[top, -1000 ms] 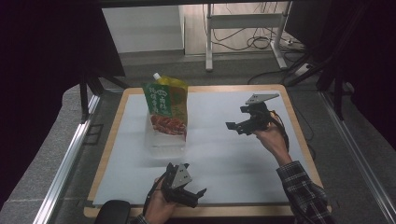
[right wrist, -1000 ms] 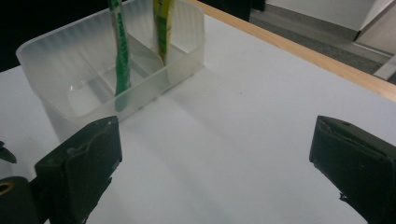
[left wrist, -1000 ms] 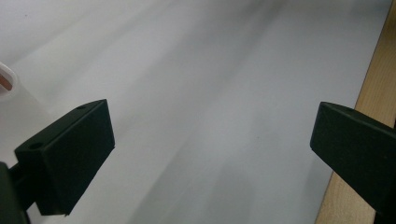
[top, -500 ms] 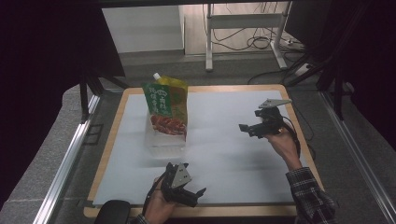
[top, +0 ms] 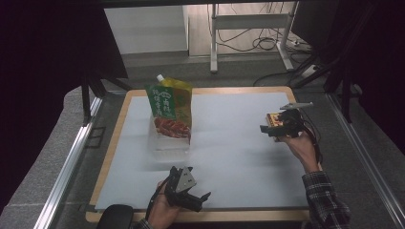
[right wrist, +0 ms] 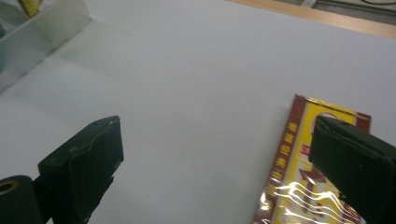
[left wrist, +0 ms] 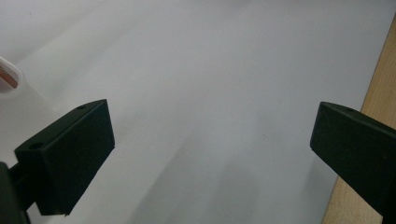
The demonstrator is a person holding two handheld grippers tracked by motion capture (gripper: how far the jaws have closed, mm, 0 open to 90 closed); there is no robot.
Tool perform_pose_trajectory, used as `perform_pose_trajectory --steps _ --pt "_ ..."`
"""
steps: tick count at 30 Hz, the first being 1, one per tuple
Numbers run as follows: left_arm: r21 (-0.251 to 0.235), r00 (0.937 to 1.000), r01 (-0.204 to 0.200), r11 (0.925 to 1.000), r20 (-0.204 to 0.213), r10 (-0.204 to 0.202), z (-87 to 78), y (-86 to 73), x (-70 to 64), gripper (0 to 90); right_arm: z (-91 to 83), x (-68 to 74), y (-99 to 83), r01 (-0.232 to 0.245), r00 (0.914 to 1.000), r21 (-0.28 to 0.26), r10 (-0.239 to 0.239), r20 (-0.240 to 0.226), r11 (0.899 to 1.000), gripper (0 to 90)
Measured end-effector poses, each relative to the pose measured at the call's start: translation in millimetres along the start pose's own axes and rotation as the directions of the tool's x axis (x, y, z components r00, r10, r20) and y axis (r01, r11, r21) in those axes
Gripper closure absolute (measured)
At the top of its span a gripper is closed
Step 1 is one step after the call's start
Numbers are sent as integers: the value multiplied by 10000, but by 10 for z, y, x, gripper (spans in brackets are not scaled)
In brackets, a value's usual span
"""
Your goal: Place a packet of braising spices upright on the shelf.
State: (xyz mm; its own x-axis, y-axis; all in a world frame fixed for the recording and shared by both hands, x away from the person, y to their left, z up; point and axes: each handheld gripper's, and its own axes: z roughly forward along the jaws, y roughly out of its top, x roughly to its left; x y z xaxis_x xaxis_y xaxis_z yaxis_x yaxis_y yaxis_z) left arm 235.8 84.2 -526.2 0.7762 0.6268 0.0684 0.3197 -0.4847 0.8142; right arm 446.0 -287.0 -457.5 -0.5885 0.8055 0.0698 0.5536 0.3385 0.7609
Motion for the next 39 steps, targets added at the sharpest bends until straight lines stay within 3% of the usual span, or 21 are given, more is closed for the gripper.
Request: perform_pose_trajectory --steps 9,14,19,26,30,34,39 --pt "-48 10000 3 10000 -36 -3 -9 2 4 0 86 -236 -32 -439 9977 668 403 548 9968 32" --pt "-70 10000 -7 10000 5 7 -11 3 3 0 219 -355 -25 -656 9869 1302 450 1551 9893 90" --pt "-60 10000 -8 10000 4 8 -9 3 4 0 322 -432 -25 -808 9785 1695 458 2009 9822 156" --pt "-46 10000 -22 10000 -6 22 -8 2 5 0 495 -472 -62 -1001 9693 2257 438 2418 9690 175" --pt "-30 10000 -33 10000 -6 33 -9 2 7 0 544 -468 -85 -987 9665 2521 324 2548 9627 234" --pt "-42 10000 -65 10000 4 65 -9 3 1 0 526 -457 -87 -1123 9683 2583 473 2452 9595 308" --pt "-42 10000 -81 10000 -14 80 -10 4 1 0 491 -408 -72 -826 9722 2629 197 2334 9613 317"
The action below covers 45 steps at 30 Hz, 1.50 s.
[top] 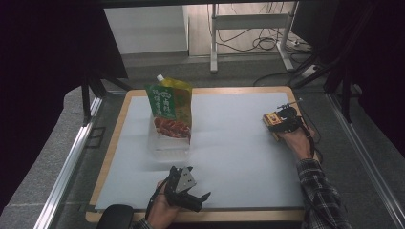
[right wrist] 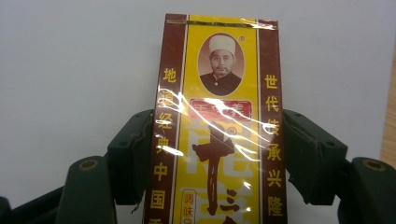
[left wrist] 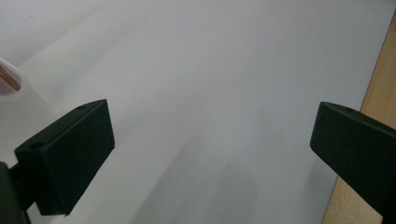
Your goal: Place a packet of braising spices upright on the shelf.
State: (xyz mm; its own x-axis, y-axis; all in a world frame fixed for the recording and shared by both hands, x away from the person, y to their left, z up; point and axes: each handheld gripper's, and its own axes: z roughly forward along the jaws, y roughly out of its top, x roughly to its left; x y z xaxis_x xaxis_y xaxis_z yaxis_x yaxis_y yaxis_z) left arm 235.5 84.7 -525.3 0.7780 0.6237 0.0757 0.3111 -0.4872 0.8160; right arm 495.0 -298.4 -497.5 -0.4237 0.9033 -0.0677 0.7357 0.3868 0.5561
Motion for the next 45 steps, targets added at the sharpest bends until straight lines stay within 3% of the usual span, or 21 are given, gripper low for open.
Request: perform_pose_trajectory --steps 4,8,13,15,18,24,27,29,35,45 --pt "2 10000 5 10000 5 -5 1 0 0 0 -96 88 3 642 9955 -130 -649 -691 9979 316" --pt "6 10000 -37 10000 3 37 3 1 -7 0 -157 215 -12 1592 9754 61 -1564 -1552 9872 315" --pt "-2 10000 -42 10000 15 42 -1 2 -5 0 -98 298 -70 2514 9515 586 -2356 -1980 9661 300" --pt "-7 10000 -41 10000 20 41 -2 2 -6 0 -85 303 -62 2599 9518 523 -2467 -1823 9642 248" --pt "19 10000 -69 10000 38 69 4 2 -14 0 -77 302 26 2437 9529 548 -2285 -1995 9683 225" --pt "-7 10000 -65 10000 37 65 -4 2 -7 0 48 384 215 2642 9519 1636 -2296 -2031 9505 182" --pt "-26 10000 -47 10000 27 47 -12 2 -2 0 142 401 267 2694 9537 2182 -2284 -1956 9380 211" --pt "-19 10000 -51 10000 32 51 -12 1 1 0 150 410 296 2697 9552 2192 -2316 -1843 9377 285" --pt "-11 10000 -70 10000 33 70 -10 2 -1 0 126 454 328 2846 9533 2452 -2466 -1743 9268 311" --pt "-42 10000 -69 10000 37 69 -11 5 -7 0 -103 472 289 2661 9549 1584 -2377 -1777 9508 312"
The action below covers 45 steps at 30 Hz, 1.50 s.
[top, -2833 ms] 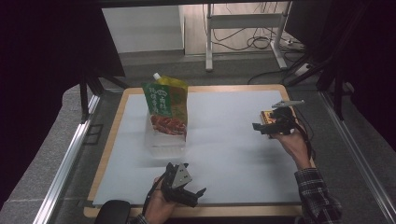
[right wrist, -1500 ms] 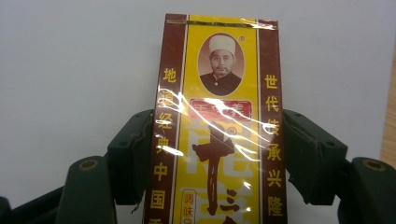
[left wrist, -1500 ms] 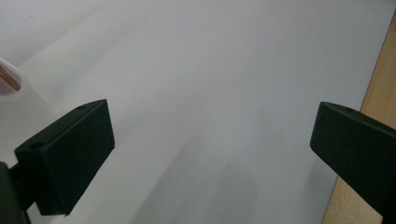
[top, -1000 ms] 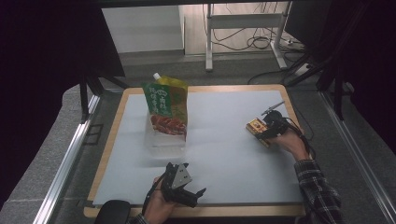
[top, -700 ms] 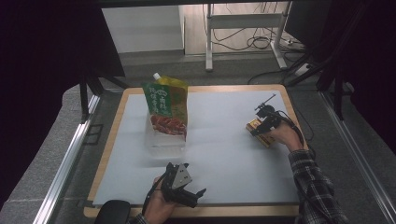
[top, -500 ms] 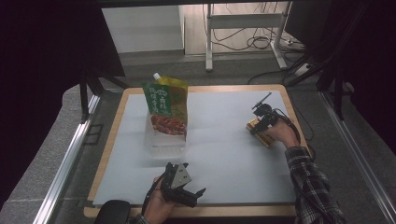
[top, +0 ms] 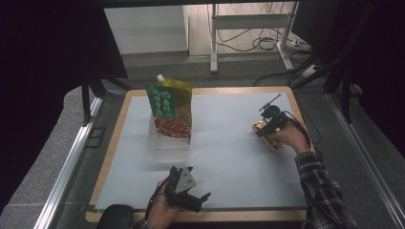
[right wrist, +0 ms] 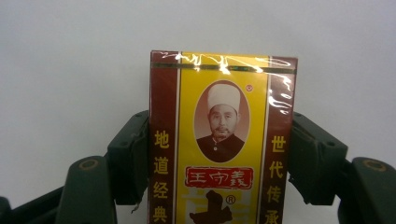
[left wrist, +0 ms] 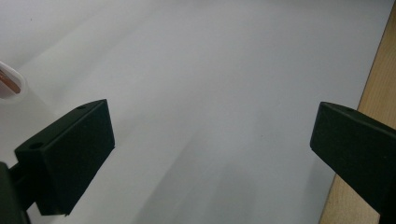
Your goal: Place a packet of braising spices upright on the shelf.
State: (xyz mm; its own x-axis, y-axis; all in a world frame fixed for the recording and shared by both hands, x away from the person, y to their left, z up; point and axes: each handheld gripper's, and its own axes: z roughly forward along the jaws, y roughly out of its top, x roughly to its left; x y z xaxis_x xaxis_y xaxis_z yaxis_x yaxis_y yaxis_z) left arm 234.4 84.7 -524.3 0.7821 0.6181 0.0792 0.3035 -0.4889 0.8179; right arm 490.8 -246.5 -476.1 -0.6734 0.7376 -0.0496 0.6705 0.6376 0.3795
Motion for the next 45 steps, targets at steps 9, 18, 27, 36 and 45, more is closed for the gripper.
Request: perform_pose_trajectory --steps 9,18,27,36,45 --pt "-72 9998 164 9998 128 -163 -9 -1 12 0 -158 57 -33 231 9997 -570 -229 48 9981 315" --pt "-152 9990 373 9992 267 -369 -34 7 15 0 -308 127 -81 386 9992 -1161 -394 -46 9925 316" --pt "-107 9986 412 9991 324 -409 -69 1 -18 0 -492 250 -119 601 9970 -2278 -696 -339 9718 317" --pt "-195 9982 592 9981 148 -589 -162 -35 1 0 -683 421 -126 637 9925 -3623 -971 -749 9299 317" --pt "-177 9979 633 9978 109 -631 -196 -61 -19 0 -763 580 -99 570 9848 -4659 -1263 -1190 8830 317"
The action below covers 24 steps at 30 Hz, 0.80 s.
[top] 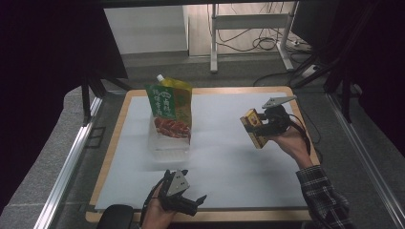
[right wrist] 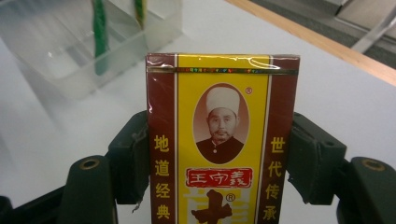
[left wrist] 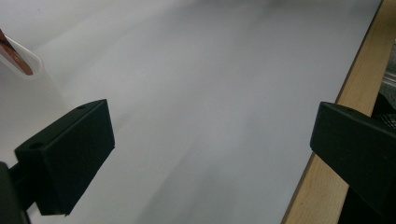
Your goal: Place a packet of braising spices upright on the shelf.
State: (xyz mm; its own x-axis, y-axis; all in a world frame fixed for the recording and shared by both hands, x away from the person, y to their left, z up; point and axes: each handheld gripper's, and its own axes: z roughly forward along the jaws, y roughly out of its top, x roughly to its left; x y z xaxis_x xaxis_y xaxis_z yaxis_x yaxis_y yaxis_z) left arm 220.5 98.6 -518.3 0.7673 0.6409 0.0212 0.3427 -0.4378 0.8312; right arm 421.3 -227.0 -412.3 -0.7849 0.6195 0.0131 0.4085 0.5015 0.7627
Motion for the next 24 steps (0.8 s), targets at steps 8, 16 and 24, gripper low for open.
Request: perform_pose_trajectory --steps 8,16,24 --pt "132 9999 -168 9998 25 167 11 -8 -14 0 33 151 58 186 9993 -873 -214 -313 9960 317" --pt "81 9999 -137 9999 32 137 14 -10 -17 0 83 286 129 302 9966 -1388 -405 -716 9899 317" --pt "131 9997 -242 9996 87 241 19 -9 -27 0 164 448 244 372 9919 -1810 -584 -1131 9828 317"
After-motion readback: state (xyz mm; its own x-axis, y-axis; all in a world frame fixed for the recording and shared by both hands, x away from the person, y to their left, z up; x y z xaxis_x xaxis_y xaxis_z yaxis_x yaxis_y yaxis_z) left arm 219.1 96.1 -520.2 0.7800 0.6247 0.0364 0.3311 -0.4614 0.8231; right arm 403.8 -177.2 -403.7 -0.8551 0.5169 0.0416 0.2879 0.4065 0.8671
